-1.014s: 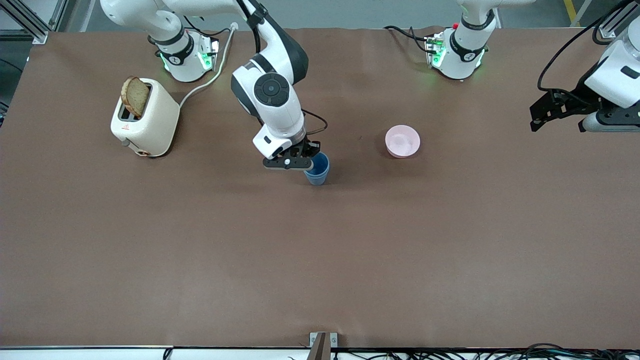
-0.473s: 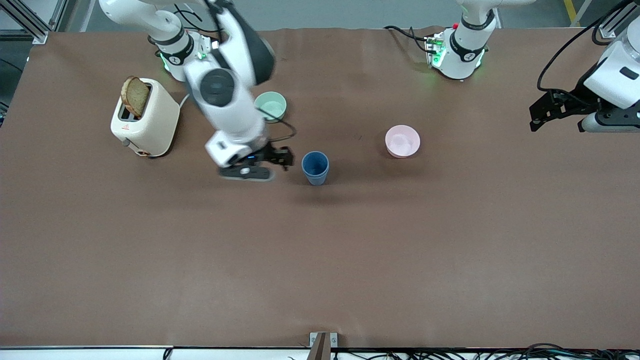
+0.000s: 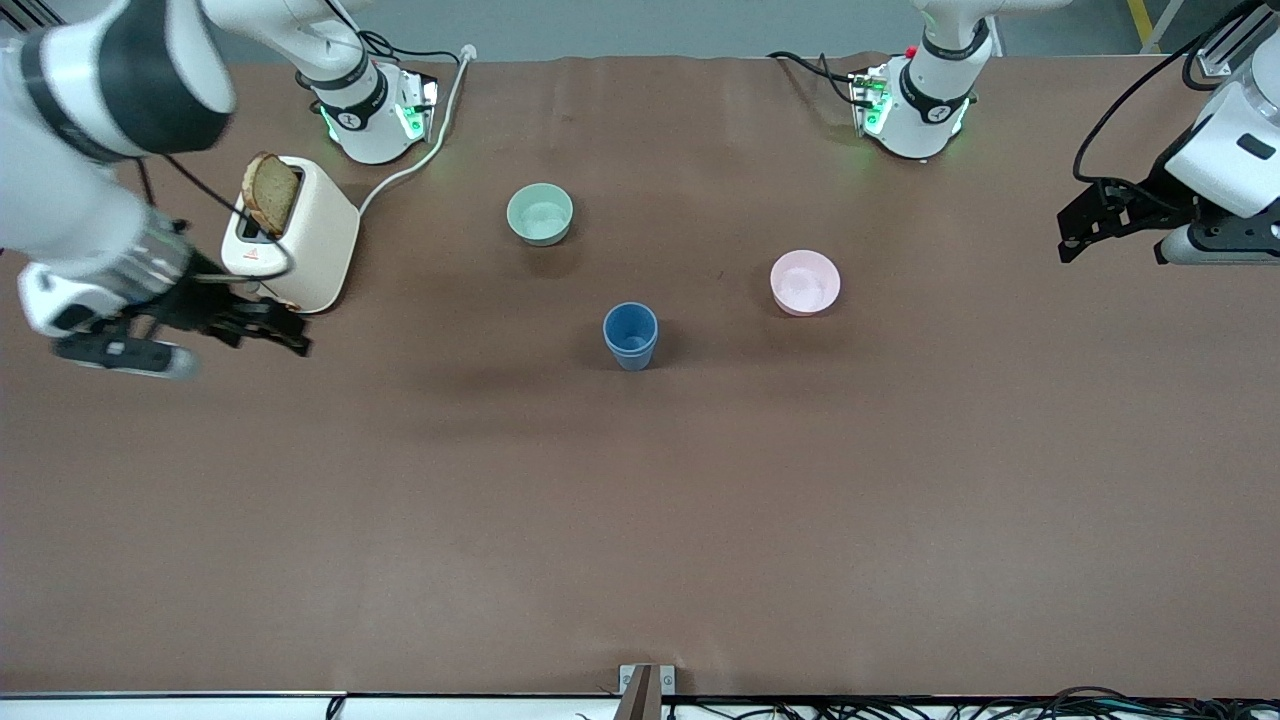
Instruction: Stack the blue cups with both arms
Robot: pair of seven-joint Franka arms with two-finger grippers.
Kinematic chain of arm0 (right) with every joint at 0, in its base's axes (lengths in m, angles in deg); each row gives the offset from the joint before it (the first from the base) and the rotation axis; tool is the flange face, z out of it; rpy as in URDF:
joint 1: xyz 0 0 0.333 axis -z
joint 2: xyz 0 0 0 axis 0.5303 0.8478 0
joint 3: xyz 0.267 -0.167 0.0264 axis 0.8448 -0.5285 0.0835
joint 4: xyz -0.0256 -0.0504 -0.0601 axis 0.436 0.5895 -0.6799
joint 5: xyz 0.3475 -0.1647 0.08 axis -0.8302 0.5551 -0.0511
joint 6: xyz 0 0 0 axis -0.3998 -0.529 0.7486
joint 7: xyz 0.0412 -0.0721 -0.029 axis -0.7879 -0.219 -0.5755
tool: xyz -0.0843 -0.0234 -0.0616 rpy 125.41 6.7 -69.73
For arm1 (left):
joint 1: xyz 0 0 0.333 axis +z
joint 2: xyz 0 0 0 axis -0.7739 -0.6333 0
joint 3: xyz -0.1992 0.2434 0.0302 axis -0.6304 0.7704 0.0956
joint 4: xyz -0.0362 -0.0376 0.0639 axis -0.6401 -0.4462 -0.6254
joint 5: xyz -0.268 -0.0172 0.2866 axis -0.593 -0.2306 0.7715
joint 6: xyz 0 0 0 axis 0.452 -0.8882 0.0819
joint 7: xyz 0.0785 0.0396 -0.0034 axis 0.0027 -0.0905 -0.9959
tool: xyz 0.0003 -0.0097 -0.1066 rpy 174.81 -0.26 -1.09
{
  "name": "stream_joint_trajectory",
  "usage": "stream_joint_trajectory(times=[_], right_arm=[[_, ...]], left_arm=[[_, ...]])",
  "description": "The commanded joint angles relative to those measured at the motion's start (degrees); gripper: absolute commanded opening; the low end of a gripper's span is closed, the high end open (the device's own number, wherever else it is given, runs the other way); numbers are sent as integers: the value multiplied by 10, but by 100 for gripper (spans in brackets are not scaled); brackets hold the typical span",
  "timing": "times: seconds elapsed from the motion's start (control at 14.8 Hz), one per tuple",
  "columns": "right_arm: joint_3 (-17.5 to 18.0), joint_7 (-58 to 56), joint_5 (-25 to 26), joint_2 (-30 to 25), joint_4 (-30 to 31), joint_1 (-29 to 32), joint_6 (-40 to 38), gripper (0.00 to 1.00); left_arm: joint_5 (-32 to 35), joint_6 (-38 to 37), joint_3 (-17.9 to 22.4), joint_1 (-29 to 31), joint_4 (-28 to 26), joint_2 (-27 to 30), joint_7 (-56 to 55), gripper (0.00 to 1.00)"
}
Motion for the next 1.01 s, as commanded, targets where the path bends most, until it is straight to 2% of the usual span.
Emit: stream_joint_trajectory(times=[0.0, 0.07, 0.27, 0.54, 0.68, 0.88, 0.95], right_arm=[[14, -79, 5, -69, 60, 63, -1, 97], [13, -99, 12, -78, 56, 83, -25, 97], [13, -128, 73, -86, 4, 104, -95, 99], [13, -141, 75, -70, -129, 127, -174, 100], [12, -142, 75, -53, -175, 133, -197, 100], [13, -142, 72, -7, -249, 142, -273, 100], [14, -141, 72, -6, -252, 139, -289, 100]], left_arm=[[12, -7, -3, -3, 6, -5, 10, 100], [12, -7, -3, -4, 6, -6, 10, 100], [12, -7, -2, -6, 7, -6, 10, 100], [12, -7, -3, -7, 21, -21, 8, 100], [12, -7, -3, -6, 21, -21, 8, 100], [11, -7, -2, -1, 22, -20, 10, 100], [11, -7, -2, 0, 23, -20, 11, 100]])
